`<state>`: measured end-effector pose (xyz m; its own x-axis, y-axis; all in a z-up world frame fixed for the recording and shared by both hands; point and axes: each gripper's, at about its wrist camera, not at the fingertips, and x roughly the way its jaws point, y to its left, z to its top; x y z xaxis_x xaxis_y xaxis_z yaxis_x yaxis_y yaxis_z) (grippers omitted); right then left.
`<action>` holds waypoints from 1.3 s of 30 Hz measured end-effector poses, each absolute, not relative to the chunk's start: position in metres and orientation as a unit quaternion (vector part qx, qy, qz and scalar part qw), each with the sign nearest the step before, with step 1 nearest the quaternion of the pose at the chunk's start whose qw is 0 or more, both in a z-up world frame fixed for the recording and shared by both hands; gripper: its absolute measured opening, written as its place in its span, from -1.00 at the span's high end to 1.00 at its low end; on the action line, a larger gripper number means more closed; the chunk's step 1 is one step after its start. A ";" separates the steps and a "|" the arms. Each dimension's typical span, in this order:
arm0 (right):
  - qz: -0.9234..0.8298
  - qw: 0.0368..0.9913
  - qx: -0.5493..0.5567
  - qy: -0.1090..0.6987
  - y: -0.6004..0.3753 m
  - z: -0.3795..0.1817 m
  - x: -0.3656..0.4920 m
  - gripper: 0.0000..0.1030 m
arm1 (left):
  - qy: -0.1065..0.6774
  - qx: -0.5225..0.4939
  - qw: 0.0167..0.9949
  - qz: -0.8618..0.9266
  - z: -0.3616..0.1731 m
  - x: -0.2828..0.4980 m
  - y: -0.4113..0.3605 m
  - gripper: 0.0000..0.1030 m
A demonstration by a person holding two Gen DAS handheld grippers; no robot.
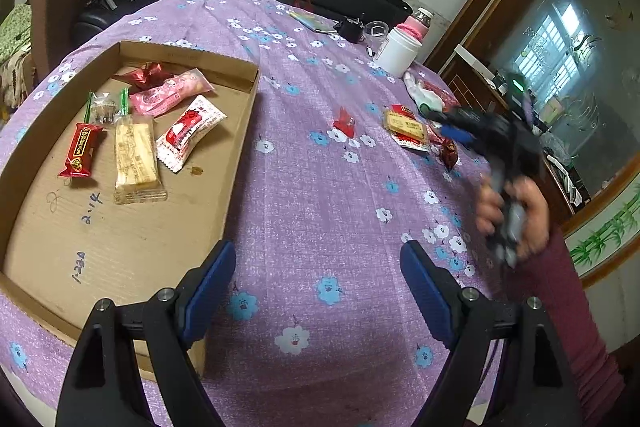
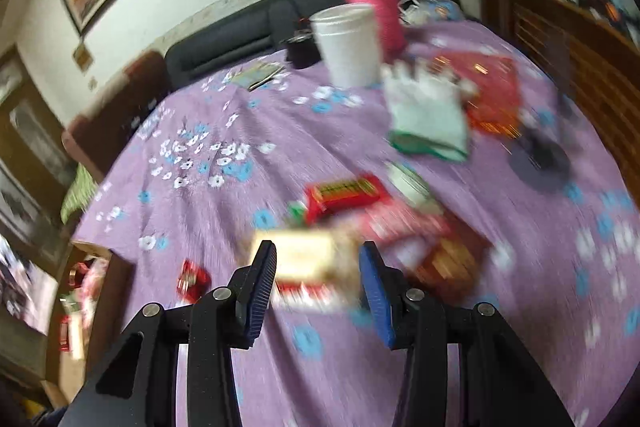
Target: Organize snacks
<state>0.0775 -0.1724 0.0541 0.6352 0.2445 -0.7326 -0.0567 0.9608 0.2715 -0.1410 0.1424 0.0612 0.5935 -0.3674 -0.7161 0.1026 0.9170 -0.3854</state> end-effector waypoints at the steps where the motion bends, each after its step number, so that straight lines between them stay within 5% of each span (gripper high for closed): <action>1: 0.079 0.897 0.098 0.423 -0.164 0.053 0.087 0.11 | 0.431 -0.153 0.879 -0.133 0.061 -0.142 0.144 -0.63; 6: 0.088 0.874 0.061 0.473 -0.139 0.031 0.114 0.11 | 0.431 -0.157 0.879 -0.132 0.061 -0.145 0.156 -0.63; 11: 0.276 0.796 0.132 0.523 -0.126 0.027 0.071 0.10 | 0.424 -0.167 0.879 -0.138 0.059 -0.143 0.164 -0.63; 18: 0.226 0.853 0.143 0.449 -0.161 0.048 0.017 -0.02 | 0.438 -0.164 0.869 -0.164 0.051 -0.143 0.143 -0.63; 26: 0.219 0.846 0.157 0.460 -0.149 0.014 0.026 -0.02 | 0.440 -0.130 0.871 -0.176 0.054 -0.147 0.116 -0.63; 30: 0.368 0.767 0.211 0.481 -0.140 0.013 0.021 -0.04 | 0.441 -0.126 0.870 -0.182 0.053 -0.145 0.106 -0.63; 39: 0.298 0.817 0.184 0.458 -0.152 0.018 0.016 -0.07 | 0.455 -0.073 0.868 -0.186 0.049 -0.125 0.069 -0.63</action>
<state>0.0164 -0.1520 0.0182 0.4024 0.6560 -0.6386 -0.3180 0.7543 0.5744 -0.1253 0.0688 0.0486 0.5168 -0.3888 -0.7627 0.2564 0.9203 -0.2955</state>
